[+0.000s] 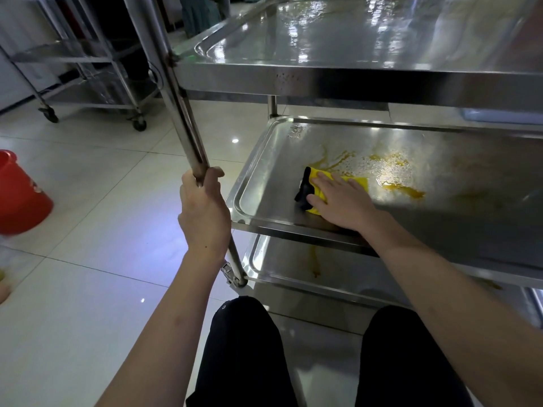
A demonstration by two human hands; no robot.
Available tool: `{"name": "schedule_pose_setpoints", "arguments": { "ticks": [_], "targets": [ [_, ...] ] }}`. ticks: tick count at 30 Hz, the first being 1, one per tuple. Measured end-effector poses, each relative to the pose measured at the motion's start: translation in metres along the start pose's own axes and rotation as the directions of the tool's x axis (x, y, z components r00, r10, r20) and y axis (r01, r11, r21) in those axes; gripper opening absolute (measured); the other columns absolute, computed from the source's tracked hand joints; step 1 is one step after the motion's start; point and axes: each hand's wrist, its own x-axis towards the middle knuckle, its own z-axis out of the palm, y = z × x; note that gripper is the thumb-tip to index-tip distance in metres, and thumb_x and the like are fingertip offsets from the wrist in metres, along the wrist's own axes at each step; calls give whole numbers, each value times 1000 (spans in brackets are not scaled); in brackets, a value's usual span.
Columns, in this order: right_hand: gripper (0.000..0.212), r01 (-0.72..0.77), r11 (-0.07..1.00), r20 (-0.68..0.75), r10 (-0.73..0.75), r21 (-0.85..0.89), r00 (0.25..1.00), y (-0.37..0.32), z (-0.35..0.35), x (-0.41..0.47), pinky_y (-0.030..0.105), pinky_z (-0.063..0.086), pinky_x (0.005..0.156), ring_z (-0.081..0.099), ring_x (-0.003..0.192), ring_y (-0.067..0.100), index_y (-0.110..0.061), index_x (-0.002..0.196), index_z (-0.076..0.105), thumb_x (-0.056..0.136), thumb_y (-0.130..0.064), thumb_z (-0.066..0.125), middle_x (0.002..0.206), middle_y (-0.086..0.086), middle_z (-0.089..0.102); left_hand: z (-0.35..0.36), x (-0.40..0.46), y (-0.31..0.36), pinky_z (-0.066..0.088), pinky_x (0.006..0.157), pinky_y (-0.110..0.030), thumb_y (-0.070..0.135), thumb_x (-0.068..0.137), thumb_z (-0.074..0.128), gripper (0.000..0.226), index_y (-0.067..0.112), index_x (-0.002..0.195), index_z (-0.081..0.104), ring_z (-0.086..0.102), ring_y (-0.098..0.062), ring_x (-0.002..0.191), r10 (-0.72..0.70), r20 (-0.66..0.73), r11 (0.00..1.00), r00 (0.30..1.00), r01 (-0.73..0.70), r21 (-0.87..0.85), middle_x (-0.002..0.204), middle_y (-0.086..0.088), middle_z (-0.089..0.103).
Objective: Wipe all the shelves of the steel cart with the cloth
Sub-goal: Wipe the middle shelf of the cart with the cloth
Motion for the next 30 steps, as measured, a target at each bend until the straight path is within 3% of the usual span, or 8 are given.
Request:
{"name": "schedule_pose_setpoints", "arguments": {
  "ticks": [4,7,9,11,15,20,25,30],
  "targets": [
    [64,17,1000,-25,-17,-12,1000,-2,2,-1,50,9,128,5,161,22,-30,164,22,108,-60,22,175,-6,9,0,-10,2,53,72,-44,25,100,45,29,45,119,52,57,0,99,-82,-5,983,997,81,-164,124,31,40],
    [62,20,1000,-57,-21,-15,998,-2,4,-3,49,11,128,9,160,24,-30,162,29,107,-59,25,174,0,14,7,-31,0,52,90,-53,10,96,55,39,35,124,50,41,-31,129,-63,-38,990,997,58,-129,148,-5,30],
    [61,18,1000,-75,-19,-21,997,-2,4,-4,50,14,127,13,159,26,-30,160,32,107,-59,27,171,3,19,18,-44,-5,49,92,-52,5,94,60,37,25,124,54,36,-35,123,-39,-42,998,998,37,-48,141,-12,28],
    [61,16,999,-71,-18,-28,997,-3,3,-4,50,16,126,15,158,26,-31,160,31,107,-60,27,171,1,22,26,-53,-5,48,91,-48,6,93,62,33,18,124,58,40,-33,114,-2,-29,997,1000,0,-73,130,-13,35],
    [62,-4,1000,-9,4,-7,1000,-7,-2,-4,51,12,127,8,161,23,-33,163,26,108,-59,27,174,-3,14,46,-58,3,51,74,-43,6,97,56,27,12,123,58,45,-30,109,167,26,976,986,-161,-144,122,-15,43],
    [58,-57,996,30,54,76,998,-12,-9,-7,52,9,127,8,160,20,-32,162,31,107,-53,30,174,-4,15,79,-31,28,44,92,-44,13,100,54,22,15,120,61,45,-32,115,281,120,952,952,-261,-159,121,-11,49],
    [52,-111,979,-79,126,169,989,-19,-4,-9,52,16,121,24,155,19,-33,142,55,109,-52,20,162,-5,39,119,-4,35,39,89,-40,10,98,54,16,10,111,63,51,-36,95,402,62,912,913,-394,-112,110,-16,55],
    [48,-102,982,-114,120,157,986,-14,0,-11,51,15,123,21,157,18,-33,146,51,110,-50,23,165,-8,35,135,-4,31,40,84,-43,14,100,53,14,8,111,59,51,-37,89,422,28,905,906,-418,-83,103,-18,56]
  ]
}}
